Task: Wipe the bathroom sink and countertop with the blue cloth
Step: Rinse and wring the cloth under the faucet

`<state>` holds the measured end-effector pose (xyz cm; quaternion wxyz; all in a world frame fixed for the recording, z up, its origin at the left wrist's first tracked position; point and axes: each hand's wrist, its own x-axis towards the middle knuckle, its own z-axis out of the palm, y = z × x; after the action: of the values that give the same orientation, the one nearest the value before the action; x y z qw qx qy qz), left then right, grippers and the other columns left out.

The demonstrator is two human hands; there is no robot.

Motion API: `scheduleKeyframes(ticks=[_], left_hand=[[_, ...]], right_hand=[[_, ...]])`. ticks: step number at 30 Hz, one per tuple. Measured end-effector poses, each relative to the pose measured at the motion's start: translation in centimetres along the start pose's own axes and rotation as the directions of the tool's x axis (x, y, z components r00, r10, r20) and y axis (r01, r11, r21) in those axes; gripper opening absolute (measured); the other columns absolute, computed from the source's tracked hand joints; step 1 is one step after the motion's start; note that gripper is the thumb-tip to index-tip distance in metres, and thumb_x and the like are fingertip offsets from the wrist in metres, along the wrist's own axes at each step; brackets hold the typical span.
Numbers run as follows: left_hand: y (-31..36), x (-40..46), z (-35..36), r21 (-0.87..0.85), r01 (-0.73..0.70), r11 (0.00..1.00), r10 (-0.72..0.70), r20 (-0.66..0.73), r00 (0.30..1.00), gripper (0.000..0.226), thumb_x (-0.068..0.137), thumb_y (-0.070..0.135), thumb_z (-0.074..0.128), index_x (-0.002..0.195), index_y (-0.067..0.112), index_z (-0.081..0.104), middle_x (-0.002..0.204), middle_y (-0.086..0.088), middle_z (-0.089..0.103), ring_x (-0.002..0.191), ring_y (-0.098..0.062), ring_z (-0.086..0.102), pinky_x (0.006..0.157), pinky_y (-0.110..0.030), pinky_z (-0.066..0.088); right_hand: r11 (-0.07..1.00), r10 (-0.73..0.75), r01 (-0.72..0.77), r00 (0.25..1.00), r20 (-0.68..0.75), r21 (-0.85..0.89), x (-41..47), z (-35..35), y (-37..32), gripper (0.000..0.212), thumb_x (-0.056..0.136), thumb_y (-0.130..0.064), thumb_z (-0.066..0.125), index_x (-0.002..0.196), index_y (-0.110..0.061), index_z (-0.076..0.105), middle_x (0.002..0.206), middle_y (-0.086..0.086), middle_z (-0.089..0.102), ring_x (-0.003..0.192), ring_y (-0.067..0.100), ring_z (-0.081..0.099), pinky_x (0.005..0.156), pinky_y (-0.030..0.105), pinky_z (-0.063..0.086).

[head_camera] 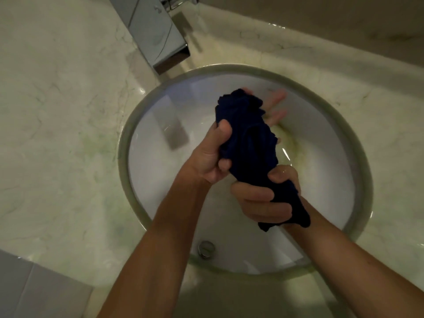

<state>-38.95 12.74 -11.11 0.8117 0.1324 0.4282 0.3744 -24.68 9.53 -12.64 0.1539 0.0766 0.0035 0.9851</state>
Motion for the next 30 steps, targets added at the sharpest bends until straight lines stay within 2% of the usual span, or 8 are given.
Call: scheduleKeyframes(ticks=[3, 6, 10, 12, 16, 19, 24, 30], left_hand=[[0.5, 0.4, 1.4, -0.123, -0.005, 0.992, 0.014, 0.072, 0.997, 0.027, 0.076, 0.018, 0.078, 0.097, 0.011, 0.063, 0.072, -0.001, 0.071, 0.069, -0.017, 0.068, 0.061, -0.028, 0.060], [1.2, 2.4, 1.0, -0.064, 0.039, 0.997, -0.042, -0.040, 0.998, 0.022, 0.086, 0.029, 0.073, 0.074, 0.013, 0.063, 0.064, -0.002, 0.061, 0.057, -0.015, 0.062, 0.063, -0.028, 0.054], [-0.2, 5.5, -0.6, 0.326, 0.117, 0.938, 0.004, -0.348, 0.937, 0.014, 0.082, 0.012, 0.080, 0.089, 0.007, 0.069, 0.073, -0.009, 0.069, 0.064, -0.024, 0.066, 0.060, -0.032, 0.057], [-1.2, 6.5, -1.2, 0.513, 0.198, 0.836, 0.057, -0.439, 0.897, 0.017, 0.072, 0.015, 0.081, 0.085, 0.011, 0.071, 0.080, -0.011, 0.074, 0.075, -0.030, 0.071, 0.071, -0.039, 0.060], [-1.7, 7.2, -1.3, 0.710, 0.206, 0.673, 0.187, -0.433, 0.882, 0.012, 0.075, 0.019, 0.076, 0.075, 0.022, 0.065, 0.073, -0.003, 0.072, 0.072, -0.022, 0.070, 0.072, -0.033, 0.057], [-0.8, 6.3, -1.9, 0.485, 0.089, 0.870, 0.125, -0.391, 0.912, 0.013, 0.083, 0.012, 0.080, 0.086, 0.015, 0.068, 0.074, -0.007, 0.070, 0.062, -0.019, 0.068, 0.068, -0.031, 0.060], [1.7, 3.8, -2.7, 0.168, 0.226, 0.959, -0.196, -0.180, 0.964, 0.034, 0.085, 0.046, 0.078, 0.096, 0.016, 0.064, 0.081, -0.003, 0.067, 0.077, -0.017, 0.068, 0.078, -0.033, 0.059], [3.1, 1.7, -4.1, 0.111, 0.095, 0.989, -0.116, 0.199, 0.973, 0.050, 0.089, 0.032, 0.072, 0.127, 0.004, 0.056, 0.114, -0.010, 0.069, 0.117, -0.028, 0.063, 0.106, -0.043, 0.049]], right_hand=[[0.994, -0.060, 0.066, 0.996, -0.067, 0.091, 0.2, 0.3, 0.6, 0.039, 0.091, -0.013, 0.060, 0.123, -0.010, 0.037, 0.086, 0.008, 0.064, 0.051, 0.015, 0.047, 0.041, 0.022, 0.042], [0.992, -0.108, 0.071, 0.895, -0.433, -0.102, 0.6, 1.8, 0.5, 0.032, 0.093, -0.026, 0.063, 0.118, -0.009, 0.051, 0.075, 0.004, 0.055, 0.048, 0.012, 0.041, 0.039, 0.021, 0.035], [0.670, -0.482, -0.549, 0.190, -0.856, -0.499, 1.4, 0.1, -0.2, 0.016, 0.083, -0.023, 0.075, 0.082, -0.011, 0.064, 0.058, -0.001, 0.062, 0.046, 0.015, 0.058, 0.050, 0.028, 0.046], [0.482, -0.614, -0.740, 0.097, -0.783, -0.469, 2.0, -1.4, 0.0, 0.009, 0.080, -0.021, 0.072, 0.078, -0.015, 0.066, 0.058, -0.005, 0.067, 0.051, 0.012, 0.065, 0.057, 0.029, 0.049], [0.378, -0.709, -0.798, 0.077, -0.701, -0.470, 2.1, -2.8, 0.2, 0.012, 0.080, -0.023, 0.069, 0.090, -0.017, 0.064, 0.073, -0.001, 0.071, 0.061, 0.015, 0.068, 0.057, 0.026, 0.048], [0.497, -0.629, -0.690, 0.131, -0.767, -0.526, 1.8, -1.3, -0.2, 0.015, 0.081, -0.022, 0.077, 0.088, -0.014, 0.067, 0.066, -0.004, 0.069, 0.054, 0.013, 0.066, 0.055, 0.025, 0.049], [0.820, -0.249, -0.356, 0.483, -0.839, -0.448, -0.1, 2.6, -0.3, 0.030, 0.073, -0.014, 0.077, 0.097, -0.007, 0.061, 0.078, 0.007, 0.062, 0.060, 0.017, 0.059, 0.055, 0.027, 0.050], [0.965, -0.174, -0.042, 0.632, -0.755, -0.257, -2.3, 2.7, 0.3, 0.045, 0.060, -0.001, 0.073, 0.105, -0.006, 0.075, 0.090, 0.014, 0.073, 0.071, 0.029, 0.074, 0.046, 0.025, 0.055]])
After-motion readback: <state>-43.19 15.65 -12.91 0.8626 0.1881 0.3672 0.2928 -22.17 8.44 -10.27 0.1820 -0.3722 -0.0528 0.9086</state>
